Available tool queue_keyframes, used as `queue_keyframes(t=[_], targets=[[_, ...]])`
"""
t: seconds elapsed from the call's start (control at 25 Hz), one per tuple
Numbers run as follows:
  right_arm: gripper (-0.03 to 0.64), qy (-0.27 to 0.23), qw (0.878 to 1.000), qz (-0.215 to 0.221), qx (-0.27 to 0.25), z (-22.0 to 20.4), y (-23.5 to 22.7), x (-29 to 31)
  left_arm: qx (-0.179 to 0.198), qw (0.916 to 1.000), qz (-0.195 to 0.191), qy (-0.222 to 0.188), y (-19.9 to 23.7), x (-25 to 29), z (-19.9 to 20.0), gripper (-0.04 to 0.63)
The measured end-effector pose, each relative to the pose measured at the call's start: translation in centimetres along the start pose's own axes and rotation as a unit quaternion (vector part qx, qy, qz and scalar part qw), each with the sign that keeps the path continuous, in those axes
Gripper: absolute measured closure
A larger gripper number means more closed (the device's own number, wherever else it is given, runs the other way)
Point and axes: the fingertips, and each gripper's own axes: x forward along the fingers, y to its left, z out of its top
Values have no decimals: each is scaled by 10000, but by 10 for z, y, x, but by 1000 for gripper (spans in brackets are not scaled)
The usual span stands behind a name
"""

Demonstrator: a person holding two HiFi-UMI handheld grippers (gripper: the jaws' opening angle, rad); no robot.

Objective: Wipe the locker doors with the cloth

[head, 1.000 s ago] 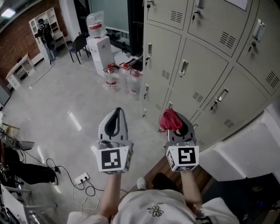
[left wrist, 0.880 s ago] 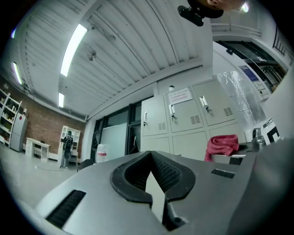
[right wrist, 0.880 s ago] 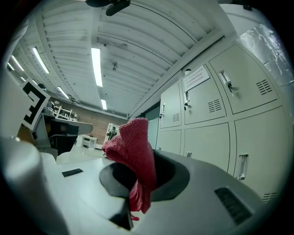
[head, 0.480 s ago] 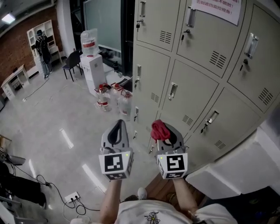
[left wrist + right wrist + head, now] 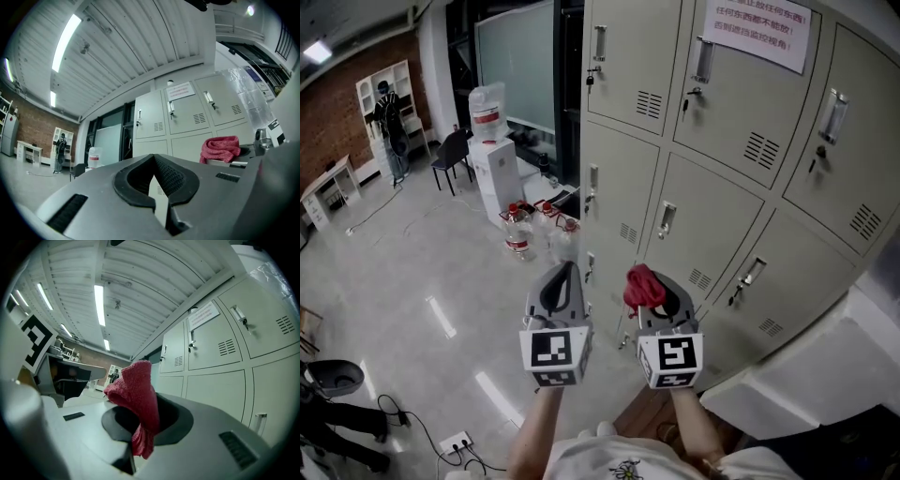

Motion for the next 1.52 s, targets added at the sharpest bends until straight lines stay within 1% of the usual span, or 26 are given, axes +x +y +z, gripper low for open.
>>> queue_keyframes(t=[0.16, 0.36, 0.48, 0.6, 0.68, 0.88, 0.96, 1.08, 1.2, 1.4, 1.52], targets=[[586, -221, 9997, 16, -140, 21, -5, 21, 92, 9998, -112, -120, 2, 20, 16, 580], [586, -533, 9983, 34, -233, 54, -15, 49, 195, 9987, -271, -386, 7, 47, 40, 580], [586, -850, 9960, 57, -253, 89, -25, 69, 220, 9976, -280, -591, 17, 67, 60, 580], [586, -1215, 9921, 43, -323, 130, -36, 91, 27, 9971, -186, -743, 33, 89, 74, 580], [586, -1403, 9893, 38, -394, 154, -42, 107, -19, 9966, -128, -816, 42, 103, 82, 580], [586, -1669, 9847, 32, -491, 204, -59, 149, 91, 9949, -181, -985, 56, 134, 111, 580], [586, -1714, 9837, 13, -536, 217, -64, 162, 94, 9940, -228, -1062, 59, 145, 122, 580], [586, -1754, 9819, -8, -720, 220, -66, 176, 49, 9936, -306, -1087, 64, 159, 120, 580], [586, -1781, 9794, -103, -942, 207, -65, 190, -25, 9932, -393, -1093, 71, 176, 102, 580], [586, -1879, 9765, -296, -1012, 178, -59, 218, -129, 9908, -593, -1213, 94, 204, 68, 580], [586, -1942, 9754, -419, -956, 167, -50, 237, -98, 9904, -768, -1148, 112, 220, 50, 580]])
